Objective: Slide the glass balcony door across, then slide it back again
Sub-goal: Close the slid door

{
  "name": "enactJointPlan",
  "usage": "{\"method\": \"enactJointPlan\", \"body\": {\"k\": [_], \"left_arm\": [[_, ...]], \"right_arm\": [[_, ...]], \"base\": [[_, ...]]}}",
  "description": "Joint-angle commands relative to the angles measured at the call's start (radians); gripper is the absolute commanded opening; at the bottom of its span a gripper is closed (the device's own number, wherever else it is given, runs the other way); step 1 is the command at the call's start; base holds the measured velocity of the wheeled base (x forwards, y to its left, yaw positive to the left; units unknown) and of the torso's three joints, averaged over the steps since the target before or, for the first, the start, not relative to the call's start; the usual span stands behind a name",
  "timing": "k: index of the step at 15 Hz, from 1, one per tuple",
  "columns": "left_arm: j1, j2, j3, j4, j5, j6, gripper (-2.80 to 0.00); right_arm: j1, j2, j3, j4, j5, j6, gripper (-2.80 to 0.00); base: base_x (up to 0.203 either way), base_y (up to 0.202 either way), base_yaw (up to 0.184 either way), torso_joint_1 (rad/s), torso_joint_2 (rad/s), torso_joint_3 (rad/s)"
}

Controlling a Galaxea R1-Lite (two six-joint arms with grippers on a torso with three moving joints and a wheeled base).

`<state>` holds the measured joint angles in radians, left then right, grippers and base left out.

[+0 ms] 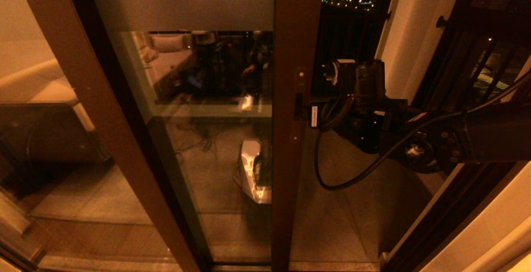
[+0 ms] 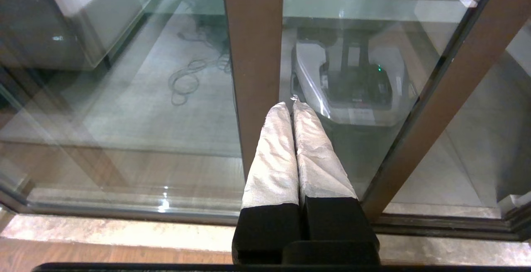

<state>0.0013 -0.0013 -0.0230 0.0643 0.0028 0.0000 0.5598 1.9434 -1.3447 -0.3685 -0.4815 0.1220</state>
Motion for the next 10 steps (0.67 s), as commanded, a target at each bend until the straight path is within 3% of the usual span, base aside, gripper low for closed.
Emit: {"method": "enactJointPlan", "body": {"k": [1, 10], "left_arm": [[0.000, 0.000, 0.000, 0.000, 0.000, 0.000, -2.80], [0.000, 0.000, 0.000, 0.000, 0.000, 0.000, -2.80]], "right_arm": [[-0.006, -0.004, 0.001, -0.001, -0.006, 0.001, 0.00], [-0.035, -0.012, 0.016, -0.003, -0.006, -0.013, 0.00]], "base": [[0.000, 0.000, 0.000, 0.000, 0.00, 0.000], [0.000, 0.000, 0.000, 0.000, 0.00, 0.000]]}}
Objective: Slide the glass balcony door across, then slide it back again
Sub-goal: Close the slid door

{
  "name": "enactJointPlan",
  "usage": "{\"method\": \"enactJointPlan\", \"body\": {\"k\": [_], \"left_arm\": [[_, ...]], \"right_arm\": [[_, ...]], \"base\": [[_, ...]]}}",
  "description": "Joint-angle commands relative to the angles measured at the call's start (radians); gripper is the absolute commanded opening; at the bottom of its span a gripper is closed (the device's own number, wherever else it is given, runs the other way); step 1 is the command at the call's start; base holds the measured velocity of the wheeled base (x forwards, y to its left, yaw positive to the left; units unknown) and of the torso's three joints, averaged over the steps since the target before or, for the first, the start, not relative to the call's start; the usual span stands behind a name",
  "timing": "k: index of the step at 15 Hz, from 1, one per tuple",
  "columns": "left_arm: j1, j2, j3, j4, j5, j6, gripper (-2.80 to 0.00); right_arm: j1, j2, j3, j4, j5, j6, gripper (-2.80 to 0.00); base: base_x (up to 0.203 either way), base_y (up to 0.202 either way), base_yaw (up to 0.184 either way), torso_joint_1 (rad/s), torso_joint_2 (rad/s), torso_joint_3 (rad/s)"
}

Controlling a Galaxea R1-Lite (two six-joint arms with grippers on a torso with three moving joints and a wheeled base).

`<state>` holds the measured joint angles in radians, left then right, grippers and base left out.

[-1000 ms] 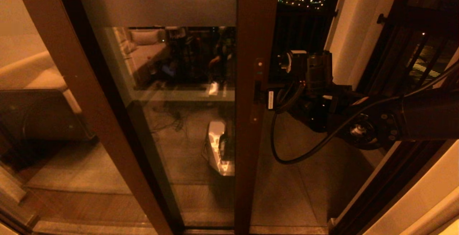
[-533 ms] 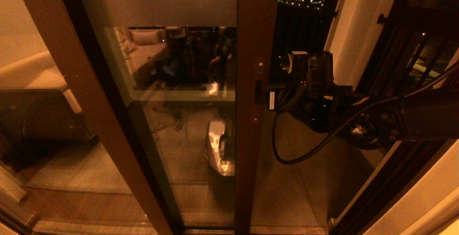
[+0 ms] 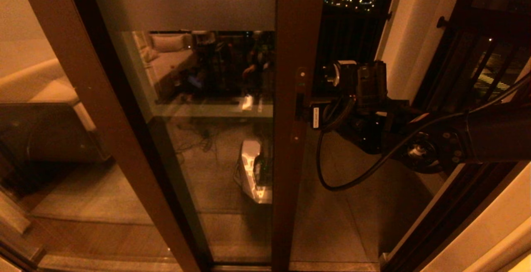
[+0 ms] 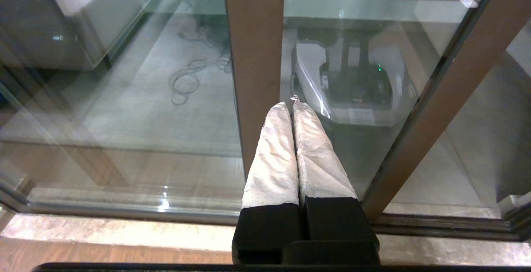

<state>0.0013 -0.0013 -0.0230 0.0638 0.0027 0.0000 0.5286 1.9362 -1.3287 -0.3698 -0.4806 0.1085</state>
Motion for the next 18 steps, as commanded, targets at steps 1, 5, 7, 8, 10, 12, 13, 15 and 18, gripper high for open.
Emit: {"method": "enactJointPlan", "body": {"k": [1, 5, 7, 8, 10, 12, 13, 15, 18], "left_arm": [[0.000, 0.000, 0.000, 0.001, 0.000, 0.000, -2.80], [0.000, 0.000, 0.000, 0.001, 0.000, 0.000, -2.80], [0.000, 0.000, 0.000, 0.001, 0.000, 0.000, -2.80], [0.000, 0.000, 0.000, 0.001, 0.000, 0.000, -2.80], [0.000, 0.000, 0.000, 0.001, 0.000, 0.000, -2.80], [0.000, 0.000, 0.000, 0.001, 0.000, 0.000, -2.80], [0.000, 0.000, 0.000, 0.001, 0.000, 0.000, -2.80], [0.000, 0.000, 0.000, 0.001, 0.000, 0.000, -2.80], [0.000, 0.000, 0.000, 0.001, 0.000, 0.000, -2.80]], "right_arm": [[-0.006, -0.005, 0.000, -0.001, -0.007, 0.000, 0.00], [-0.019, -0.003, 0.003, -0.001, -0.007, 0.000, 0.00], [-0.030, -0.003, 0.003, -0.001, -0.007, -0.001, 0.00], [-0.032, -0.003, 0.003, -0.001, -0.007, -0.001, 0.00], [-0.035, -0.002, 0.005, -0.001, -0.007, -0.001, 0.00], [-0.037, -0.002, 0.015, -0.001, -0.007, -0.012, 0.00], [-0.038, -0.002, 0.017, -0.003, -0.007, -0.015, 0.00], [-0.039, -0.003, 0.017, -0.003, -0.007, -0.016, 0.00], [-0.047, -0.007, 0.024, -0.003, -0.008, -0.018, 0.00]], "base": [[0.000, 0.000, 0.000, 0.000, 0.00, 0.000], [0.000, 0.000, 0.000, 0.000, 0.00, 0.000], [0.000, 0.000, 0.000, 0.000, 0.00, 0.000], [0.000, 0.000, 0.000, 0.000, 0.00, 0.000], [0.000, 0.000, 0.000, 0.000, 0.00, 0.000], [0.000, 0.000, 0.000, 0.000, 0.00, 0.000], [0.000, 0.000, 0.000, 0.000, 0.00, 0.000], [0.000, 0.000, 0.000, 0.000, 0.00, 0.000], [0.000, 0.000, 0.000, 0.000, 0.00, 0.000]]}}
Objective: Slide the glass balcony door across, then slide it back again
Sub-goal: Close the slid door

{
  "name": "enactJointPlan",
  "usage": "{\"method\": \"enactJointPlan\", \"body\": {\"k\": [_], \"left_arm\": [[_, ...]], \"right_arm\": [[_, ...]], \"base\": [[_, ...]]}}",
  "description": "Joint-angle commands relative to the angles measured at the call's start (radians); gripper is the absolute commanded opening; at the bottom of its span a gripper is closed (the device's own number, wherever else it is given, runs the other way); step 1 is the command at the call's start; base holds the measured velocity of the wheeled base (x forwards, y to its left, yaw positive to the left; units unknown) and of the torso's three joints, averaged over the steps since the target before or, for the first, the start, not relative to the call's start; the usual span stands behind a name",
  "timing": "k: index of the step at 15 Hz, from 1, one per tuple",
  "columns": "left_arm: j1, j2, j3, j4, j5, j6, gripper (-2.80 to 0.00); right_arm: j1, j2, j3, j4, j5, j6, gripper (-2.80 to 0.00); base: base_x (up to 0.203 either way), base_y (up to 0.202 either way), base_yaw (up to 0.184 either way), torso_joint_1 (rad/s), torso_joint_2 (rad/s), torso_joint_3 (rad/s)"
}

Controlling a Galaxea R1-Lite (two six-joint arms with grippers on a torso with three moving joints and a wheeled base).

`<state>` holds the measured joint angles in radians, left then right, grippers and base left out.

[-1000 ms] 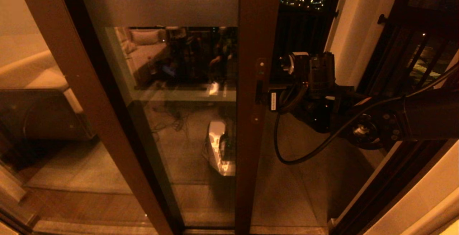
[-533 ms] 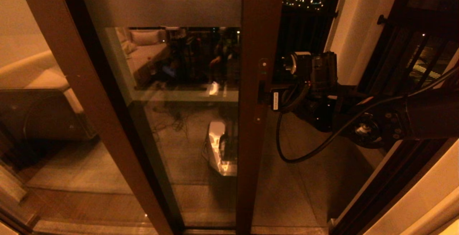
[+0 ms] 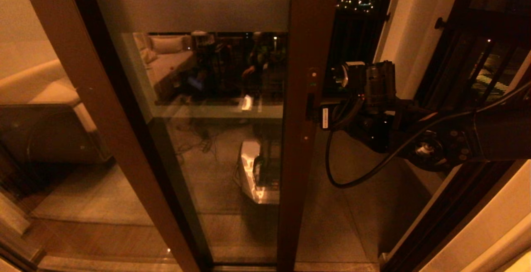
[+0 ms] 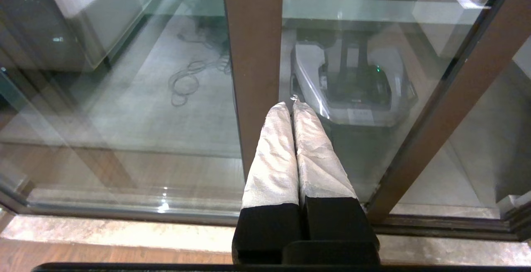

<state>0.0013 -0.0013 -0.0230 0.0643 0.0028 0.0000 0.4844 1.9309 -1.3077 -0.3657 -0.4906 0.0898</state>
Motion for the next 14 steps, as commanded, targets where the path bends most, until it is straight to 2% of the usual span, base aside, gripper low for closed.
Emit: {"method": "enactJointPlan", "body": {"k": [1, 5, 14], "left_arm": [[0.000, 0.000, 0.000, 0.000, 0.000, 0.000, -2.80], [0.000, 0.000, 0.000, 0.000, 0.000, 0.000, -2.80], [0.000, 0.000, 0.000, 0.000, 0.000, 0.000, -2.80]], "right_arm": [[-0.007, -0.012, 0.009, -0.007, 0.001, -0.006, 0.00], [-0.047, -0.025, 0.015, -0.027, 0.001, -0.041, 0.00], [-0.046, -0.091, 0.093, -0.050, 0.001, -0.044, 0.00]], "base": [[0.000, 0.000, 0.000, 0.000, 0.00, 0.000], [0.000, 0.000, 0.000, 0.000, 0.00, 0.000], [0.000, 0.000, 0.000, 0.000, 0.00, 0.000]]}}
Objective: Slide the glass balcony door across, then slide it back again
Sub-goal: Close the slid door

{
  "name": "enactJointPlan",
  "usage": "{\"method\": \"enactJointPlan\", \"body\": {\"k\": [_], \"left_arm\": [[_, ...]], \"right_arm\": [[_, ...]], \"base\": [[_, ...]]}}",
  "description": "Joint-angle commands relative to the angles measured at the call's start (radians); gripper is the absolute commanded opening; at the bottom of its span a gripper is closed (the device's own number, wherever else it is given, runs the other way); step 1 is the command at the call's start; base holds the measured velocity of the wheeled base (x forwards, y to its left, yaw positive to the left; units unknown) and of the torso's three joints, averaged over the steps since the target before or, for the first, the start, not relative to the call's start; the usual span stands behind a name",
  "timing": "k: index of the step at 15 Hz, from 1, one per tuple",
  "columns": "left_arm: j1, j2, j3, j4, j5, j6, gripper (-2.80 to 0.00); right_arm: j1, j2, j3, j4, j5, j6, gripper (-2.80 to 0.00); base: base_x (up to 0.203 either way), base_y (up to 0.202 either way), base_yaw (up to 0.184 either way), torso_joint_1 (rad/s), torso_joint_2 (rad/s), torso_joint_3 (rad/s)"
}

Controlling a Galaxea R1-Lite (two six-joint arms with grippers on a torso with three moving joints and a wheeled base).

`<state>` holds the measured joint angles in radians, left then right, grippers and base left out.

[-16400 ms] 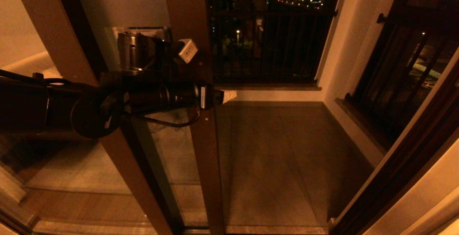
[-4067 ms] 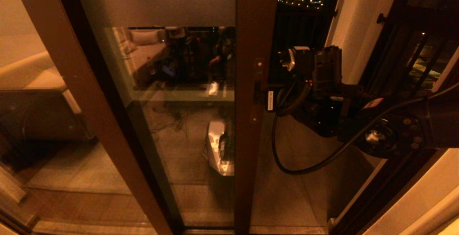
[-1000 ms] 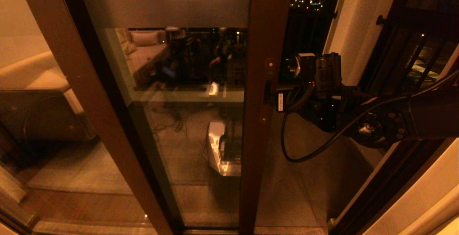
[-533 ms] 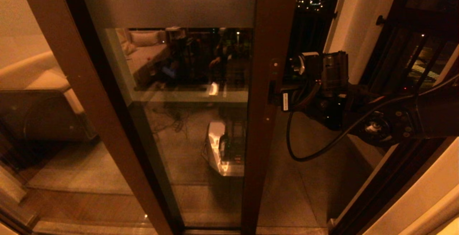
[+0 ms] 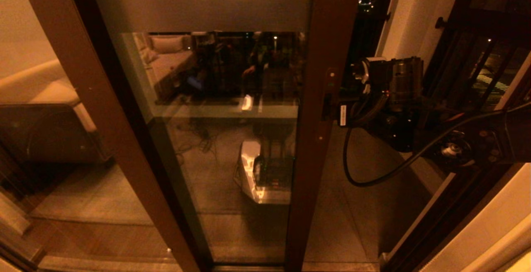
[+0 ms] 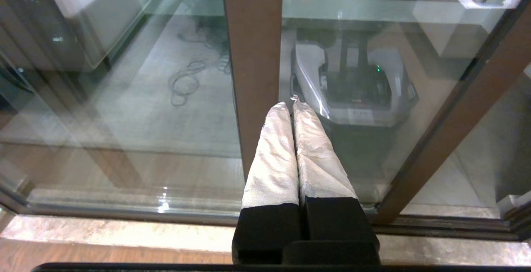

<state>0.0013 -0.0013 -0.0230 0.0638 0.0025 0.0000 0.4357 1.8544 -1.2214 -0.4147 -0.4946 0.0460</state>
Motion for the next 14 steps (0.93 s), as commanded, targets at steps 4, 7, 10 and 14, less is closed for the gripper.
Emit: {"method": "enactJointPlan", "body": {"k": [4, 7, 10, 14], "left_arm": [[0.000, 0.000, 0.000, 0.001, 0.001, 0.000, -2.80], [0.000, 0.000, 0.000, 0.001, 0.001, 0.000, -2.80], [0.000, 0.000, 0.000, 0.001, 0.001, 0.000, -2.80], [0.000, 0.000, 0.000, 0.001, 0.001, 0.000, -2.80]], "right_arm": [[-0.001, -0.040, 0.041, -0.001, 0.004, 0.012, 0.00], [-0.003, -0.041, 0.063, -0.001, 0.004, 0.011, 0.00], [-0.019, -0.040, 0.063, -0.001, 0.004, 0.009, 0.00], [-0.045, -0.040, 0.062, -0.001, 0.004, 0.006, 0.00]], "base": [[0.000, 0.000, 0.000, 0.000, 0.00, 0.000], [0.000, 0.000, 0.000, 0.000, 0.00, 0.000], [0.000, 0.000, 0.000, 0.000, 0.00, 0.000], [0.000, 0.000, 0.000, 0.000, 0.00, 0.000]]}}
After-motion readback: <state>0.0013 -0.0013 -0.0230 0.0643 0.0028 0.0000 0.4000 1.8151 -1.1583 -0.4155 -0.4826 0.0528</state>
